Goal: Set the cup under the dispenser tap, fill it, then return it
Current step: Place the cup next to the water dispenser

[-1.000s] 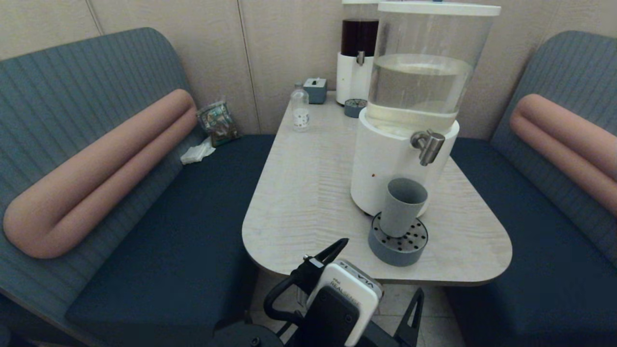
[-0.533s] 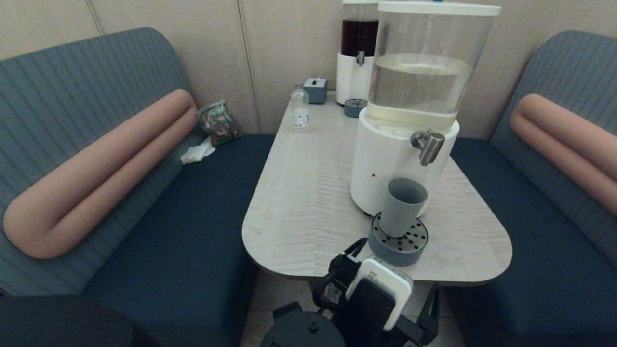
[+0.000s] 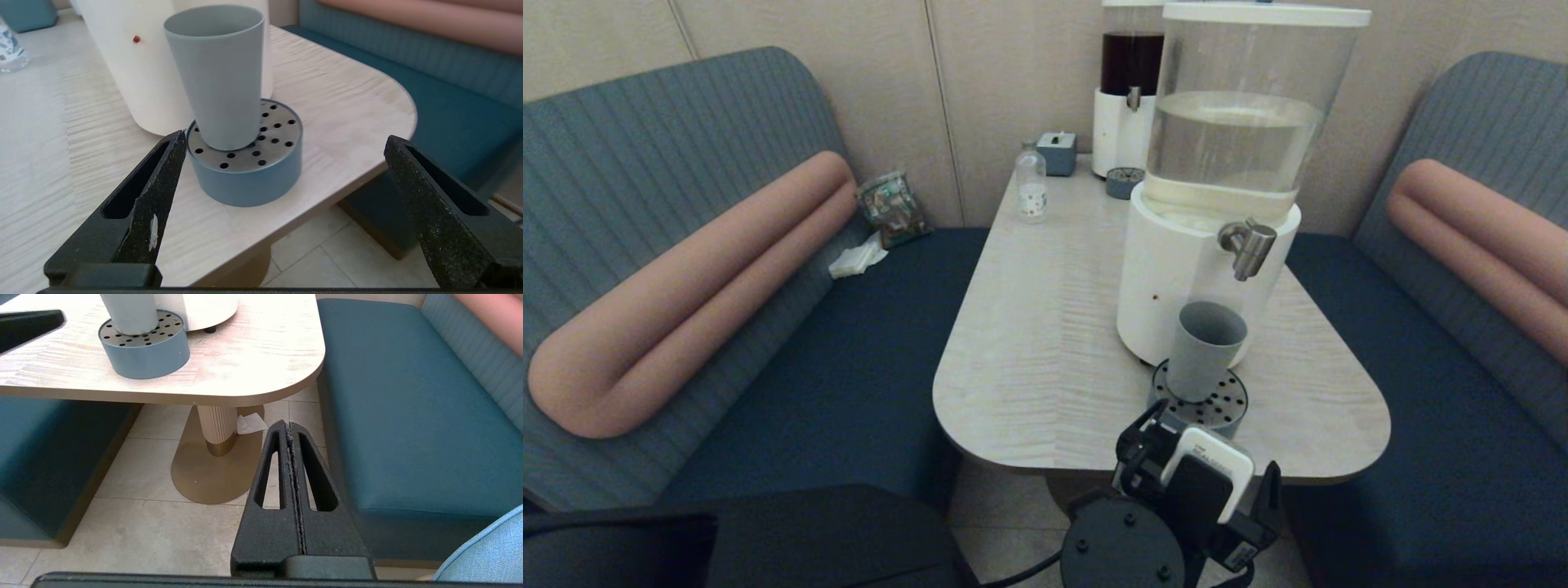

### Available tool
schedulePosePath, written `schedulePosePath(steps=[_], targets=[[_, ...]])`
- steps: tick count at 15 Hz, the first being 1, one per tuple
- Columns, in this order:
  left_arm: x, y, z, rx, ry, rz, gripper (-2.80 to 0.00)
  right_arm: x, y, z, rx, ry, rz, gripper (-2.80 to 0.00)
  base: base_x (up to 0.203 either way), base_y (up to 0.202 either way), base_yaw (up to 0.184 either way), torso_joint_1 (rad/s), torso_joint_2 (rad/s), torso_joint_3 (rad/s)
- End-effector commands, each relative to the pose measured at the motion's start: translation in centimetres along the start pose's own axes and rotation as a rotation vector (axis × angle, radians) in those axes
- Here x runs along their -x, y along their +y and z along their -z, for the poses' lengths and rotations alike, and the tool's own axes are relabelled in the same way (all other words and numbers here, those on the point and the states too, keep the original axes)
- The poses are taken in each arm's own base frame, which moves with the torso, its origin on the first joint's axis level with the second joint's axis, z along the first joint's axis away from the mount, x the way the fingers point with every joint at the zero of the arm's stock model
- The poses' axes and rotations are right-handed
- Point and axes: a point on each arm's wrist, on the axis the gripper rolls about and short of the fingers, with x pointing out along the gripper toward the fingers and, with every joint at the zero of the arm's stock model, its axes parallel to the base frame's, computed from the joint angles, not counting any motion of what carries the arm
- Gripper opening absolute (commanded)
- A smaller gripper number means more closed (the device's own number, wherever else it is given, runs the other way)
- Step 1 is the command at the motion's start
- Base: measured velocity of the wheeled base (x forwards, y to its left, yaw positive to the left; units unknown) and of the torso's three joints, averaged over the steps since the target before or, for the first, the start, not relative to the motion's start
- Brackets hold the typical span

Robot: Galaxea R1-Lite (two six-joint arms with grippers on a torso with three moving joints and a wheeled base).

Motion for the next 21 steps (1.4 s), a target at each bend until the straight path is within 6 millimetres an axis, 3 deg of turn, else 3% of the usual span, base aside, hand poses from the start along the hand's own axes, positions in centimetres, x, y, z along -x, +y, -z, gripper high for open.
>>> schedulePosePath(steps=[1,11,21], targets=[[-0.5,0.0,0.7,-0.004,0.004,-0.012,0.0,0.0,0.0,0.0,0.0,0.0,0.0,-2.8,0.0,0.0,0.0,0.0,0.0,0.0],[-2.8,0.7,1.1,-0.015,-0.028,-0.054,0.0,0.0,0.0,0.0,0.0,0.0,0.0,-2.8,0.0,0.0,0.0,0.0,0.0,0.0],[-3.7,1.4,0.7,-0.031,-0.052,-0.079,0.0,0.0,0.0,0.0,0.0,0.0,0.0,-2.8,0.0,0.0,0.0,0.0,0.0,0.0]])
